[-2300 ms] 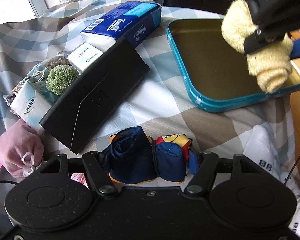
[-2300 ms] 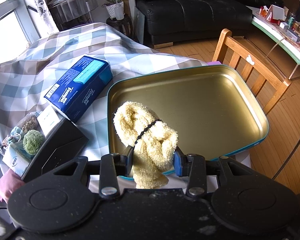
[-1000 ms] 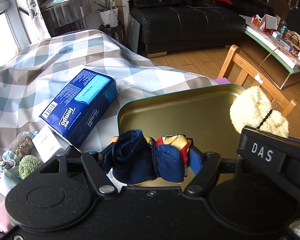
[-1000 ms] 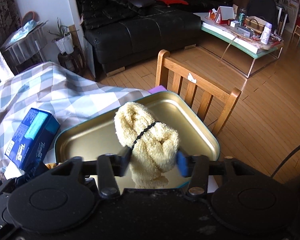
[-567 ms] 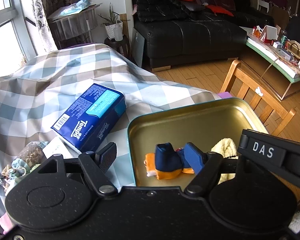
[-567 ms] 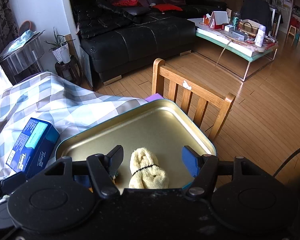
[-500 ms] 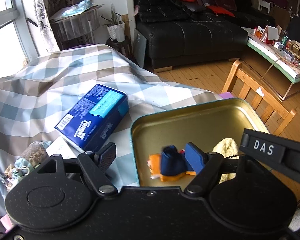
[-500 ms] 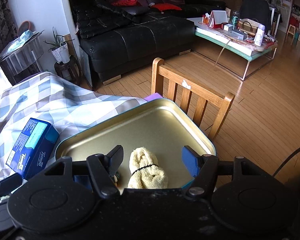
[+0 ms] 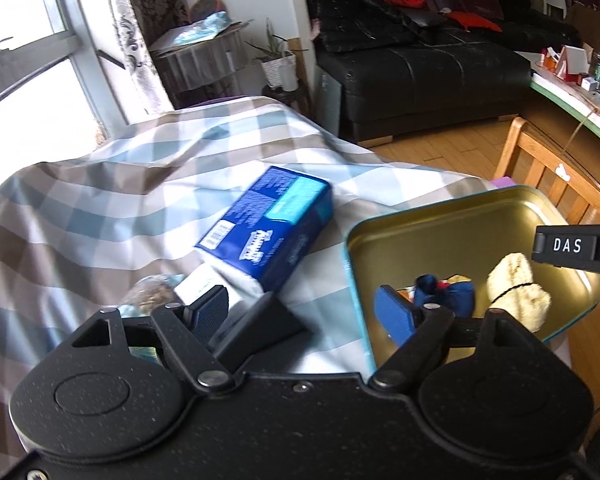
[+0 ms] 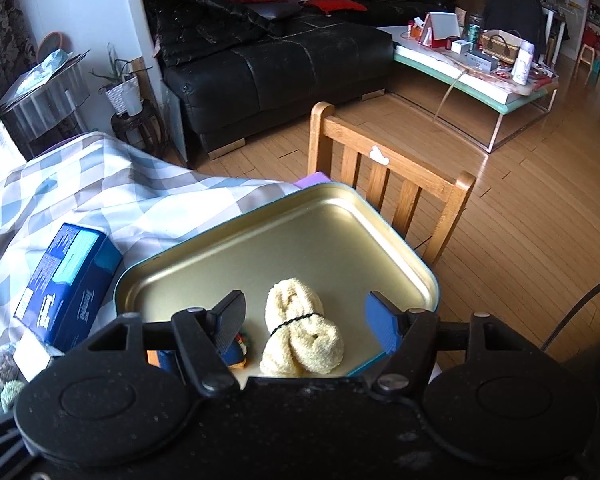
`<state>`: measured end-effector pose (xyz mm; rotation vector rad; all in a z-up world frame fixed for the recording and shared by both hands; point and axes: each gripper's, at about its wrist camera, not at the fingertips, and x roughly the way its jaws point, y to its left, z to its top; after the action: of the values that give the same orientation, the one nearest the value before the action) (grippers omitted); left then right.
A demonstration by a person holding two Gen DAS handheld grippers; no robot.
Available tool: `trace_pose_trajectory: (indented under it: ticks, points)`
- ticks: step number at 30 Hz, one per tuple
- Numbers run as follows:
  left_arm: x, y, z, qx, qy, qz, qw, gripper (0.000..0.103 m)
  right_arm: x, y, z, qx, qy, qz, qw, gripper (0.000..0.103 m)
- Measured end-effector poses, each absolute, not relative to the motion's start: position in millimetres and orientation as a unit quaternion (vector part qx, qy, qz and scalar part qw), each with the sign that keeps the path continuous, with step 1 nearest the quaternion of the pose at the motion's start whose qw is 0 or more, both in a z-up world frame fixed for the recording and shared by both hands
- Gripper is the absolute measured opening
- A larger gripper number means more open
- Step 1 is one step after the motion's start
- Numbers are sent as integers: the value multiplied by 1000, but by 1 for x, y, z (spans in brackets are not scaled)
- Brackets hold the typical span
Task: Organize soft objects
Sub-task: 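Withdraw both grippers from the tray back toward the remaining items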
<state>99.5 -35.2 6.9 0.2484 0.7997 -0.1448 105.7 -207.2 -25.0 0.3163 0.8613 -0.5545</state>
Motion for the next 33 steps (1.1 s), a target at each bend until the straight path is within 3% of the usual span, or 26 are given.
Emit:
trace_pose_trajectory:
  ticks: [21,33]
  points:
    - [113,124,26,68,381,79,919,80,105,-133,-37,56,446,-162,878,73]
    - [123,179,-2,39,422,117,898,80,91,-53,-47,-10,464,-34,885,77]
